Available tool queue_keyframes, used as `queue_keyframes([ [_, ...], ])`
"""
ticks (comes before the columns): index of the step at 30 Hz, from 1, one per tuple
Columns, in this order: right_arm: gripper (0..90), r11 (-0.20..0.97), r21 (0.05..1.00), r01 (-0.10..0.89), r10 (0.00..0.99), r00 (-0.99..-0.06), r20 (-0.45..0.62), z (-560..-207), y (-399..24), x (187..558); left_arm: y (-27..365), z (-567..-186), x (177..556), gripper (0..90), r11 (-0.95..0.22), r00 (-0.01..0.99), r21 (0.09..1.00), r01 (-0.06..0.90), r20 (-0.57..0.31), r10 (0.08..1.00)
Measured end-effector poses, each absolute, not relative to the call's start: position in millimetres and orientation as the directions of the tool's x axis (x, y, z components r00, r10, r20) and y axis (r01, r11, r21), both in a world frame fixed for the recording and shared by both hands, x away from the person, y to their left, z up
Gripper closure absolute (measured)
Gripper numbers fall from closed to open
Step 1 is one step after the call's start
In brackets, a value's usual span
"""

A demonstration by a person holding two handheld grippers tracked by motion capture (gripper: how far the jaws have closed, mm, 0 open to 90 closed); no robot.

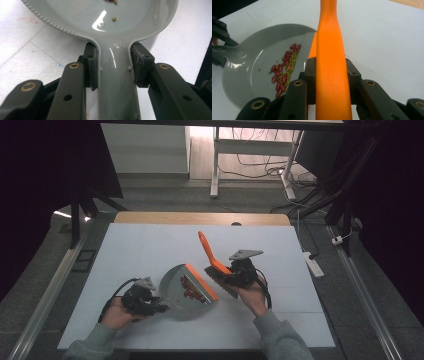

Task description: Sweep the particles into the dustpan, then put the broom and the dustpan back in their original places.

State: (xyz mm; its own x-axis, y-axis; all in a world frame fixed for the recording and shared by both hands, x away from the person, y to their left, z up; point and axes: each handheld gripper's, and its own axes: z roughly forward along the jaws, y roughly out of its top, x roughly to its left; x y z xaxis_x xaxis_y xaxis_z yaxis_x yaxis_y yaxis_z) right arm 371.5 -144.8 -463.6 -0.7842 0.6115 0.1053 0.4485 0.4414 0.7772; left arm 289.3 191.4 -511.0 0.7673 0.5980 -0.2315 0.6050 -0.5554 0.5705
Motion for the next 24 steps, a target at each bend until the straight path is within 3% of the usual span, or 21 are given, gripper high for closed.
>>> queue_keyframes([
  [24,70.4,0.429,0.812,0.395,0.577,-0.812,0.090,-446,-187,360,212,-501,274,61.9,-0.385,0.662,0.650,0.655,-0.248,0.707],
])
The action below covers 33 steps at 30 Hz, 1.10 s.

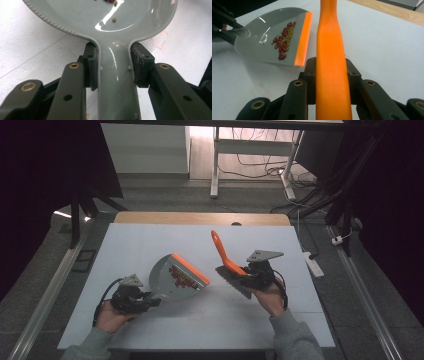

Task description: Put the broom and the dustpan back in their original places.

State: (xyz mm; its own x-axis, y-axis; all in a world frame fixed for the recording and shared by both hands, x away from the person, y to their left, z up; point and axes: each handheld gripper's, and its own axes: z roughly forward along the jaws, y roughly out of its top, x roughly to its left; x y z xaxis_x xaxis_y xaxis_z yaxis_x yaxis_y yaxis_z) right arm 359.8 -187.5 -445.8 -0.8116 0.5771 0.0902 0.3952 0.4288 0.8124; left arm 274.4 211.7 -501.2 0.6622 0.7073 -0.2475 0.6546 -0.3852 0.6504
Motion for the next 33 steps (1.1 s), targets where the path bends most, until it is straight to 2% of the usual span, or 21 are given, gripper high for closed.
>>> queue_keyframes([
  [16,70.5,0.382,0.795,0.472,0.605,-0.778,0.170,-460,-233,352,211,-498,271,61.8,-0.296,0.581,0.668,0.682,-0.250,0.775],
  [33,70.4,0.333,0.746,0.577,0.634,-0.723,0.276,-469,-259,334,230,-506,249,61.7,-0.048,0.310,0.645,0.763,-0.300,0.902],
])
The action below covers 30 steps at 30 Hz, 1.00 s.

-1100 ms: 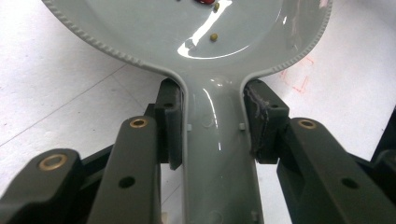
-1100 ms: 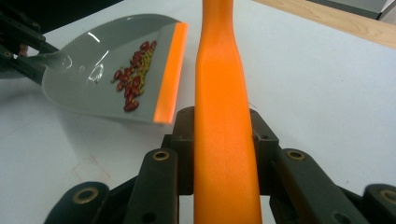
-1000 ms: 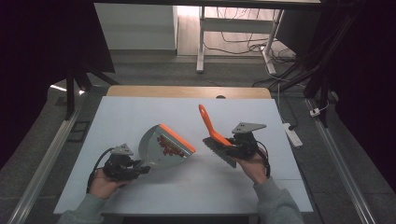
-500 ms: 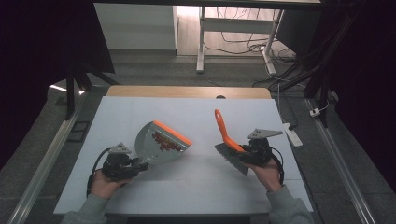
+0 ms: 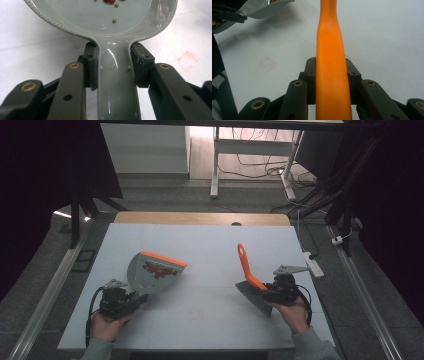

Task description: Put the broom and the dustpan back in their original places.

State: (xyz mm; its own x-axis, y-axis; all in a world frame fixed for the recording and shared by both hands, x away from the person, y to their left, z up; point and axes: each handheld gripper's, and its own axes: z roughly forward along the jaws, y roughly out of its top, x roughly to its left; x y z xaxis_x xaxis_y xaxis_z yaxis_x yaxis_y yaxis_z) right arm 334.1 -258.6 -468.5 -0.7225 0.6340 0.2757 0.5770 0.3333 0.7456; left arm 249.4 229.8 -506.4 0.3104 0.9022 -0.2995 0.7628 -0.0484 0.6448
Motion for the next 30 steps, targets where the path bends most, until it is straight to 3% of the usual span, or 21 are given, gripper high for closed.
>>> queue_keyframes([
  [10,70.4,0.311,0.691,0.653,0.641,-0.680,0.355,-483,-273,337,234,-516,251,61.7,0.075,0.166,0.632,0.772,-0.314,0.935],
  [19,70.4,0.307,0.651,0.694,0.669,-0.644,0.371,-494,-277,342,234,-525,253,61.7,0.097,0.106,0.600,0.794,-0.294,0.950],
  [30,67.6,0.275,0.615,0.739,0.701,-0.592,0.398,-504,-292,358,229,-530,254,60.9,0.083,0.101,0.586,0.806,-0.274,0.957],
])
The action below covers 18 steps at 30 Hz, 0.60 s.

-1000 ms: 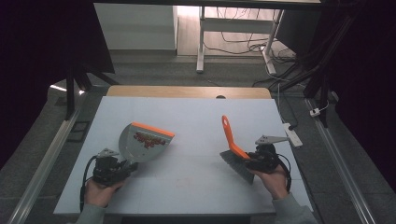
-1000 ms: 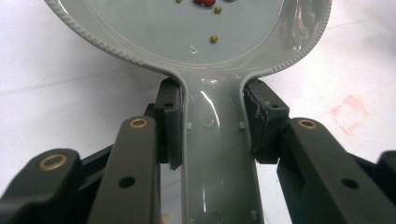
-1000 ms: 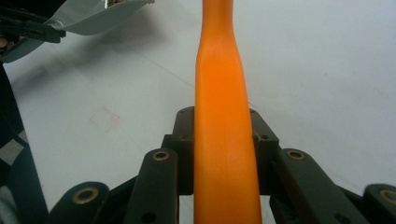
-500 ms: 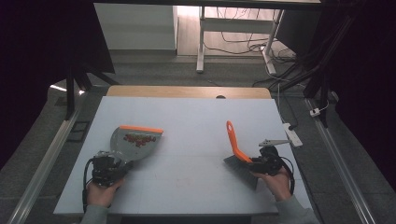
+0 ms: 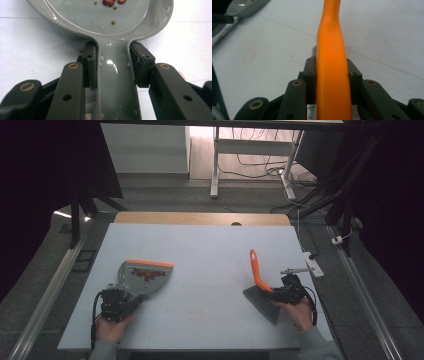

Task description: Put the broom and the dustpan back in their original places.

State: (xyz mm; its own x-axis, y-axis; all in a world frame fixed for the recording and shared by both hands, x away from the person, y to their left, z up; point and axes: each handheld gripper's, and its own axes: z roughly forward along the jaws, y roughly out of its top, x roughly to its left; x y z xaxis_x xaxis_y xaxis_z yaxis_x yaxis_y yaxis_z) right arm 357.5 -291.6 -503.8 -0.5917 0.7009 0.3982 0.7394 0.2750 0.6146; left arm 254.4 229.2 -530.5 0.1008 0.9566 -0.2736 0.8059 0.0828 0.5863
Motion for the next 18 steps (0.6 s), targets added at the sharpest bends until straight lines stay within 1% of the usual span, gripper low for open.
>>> queue_keyframes([
  [4,58.8,0.293,0.602,0.743,0.729,-0.581,0.362,-507,-295,364,228,-530,253,57.0,0.072,0.115,0.587,0.806,-0.274,0.955],
  [7,56.9,0.302,0.590,0.749,0.733,-0.578,0.359,-509,-297,367,228,-530,253,52.0,0.066,0.119,0.584,0.809,-0.272,0.955],
  [10,50.1,0.324,0.588,0.741,0.753,-0.578,0.315,-509,-295,367,229,-529,251,42.8,0.071,0.113,0.586,0.807,-0.272,0.956],
  [11,49.3,0.332,0.583,0.741,0.762,-0.575,0.297,-510,-295,368,230,-528,250,38.8,0.069,0.119,0.593,0.802,-0.272,0.955],
  [13,48.2,0.324,0.583,0.745,0.768,-0.567,0.299,-510,-296,368,233,-524,247,32.4,0.058,0.130,0.614,0.788,-0.258,0.957],
  [16,46.1,0.339,0.589,0.733,0.778,-0.571,0.263,-509,-294,368,236,-518,243,27.5,0.072,0.124,0.637,0.767,-0.258,0.958],
  [18,45.0,0.336,0.589,0.735,0.785,-0.564,0.257,-509,-294,368,237,-514,240,26.3,0.057,0.141,0.655,0.754,-0.246,0.959],
])
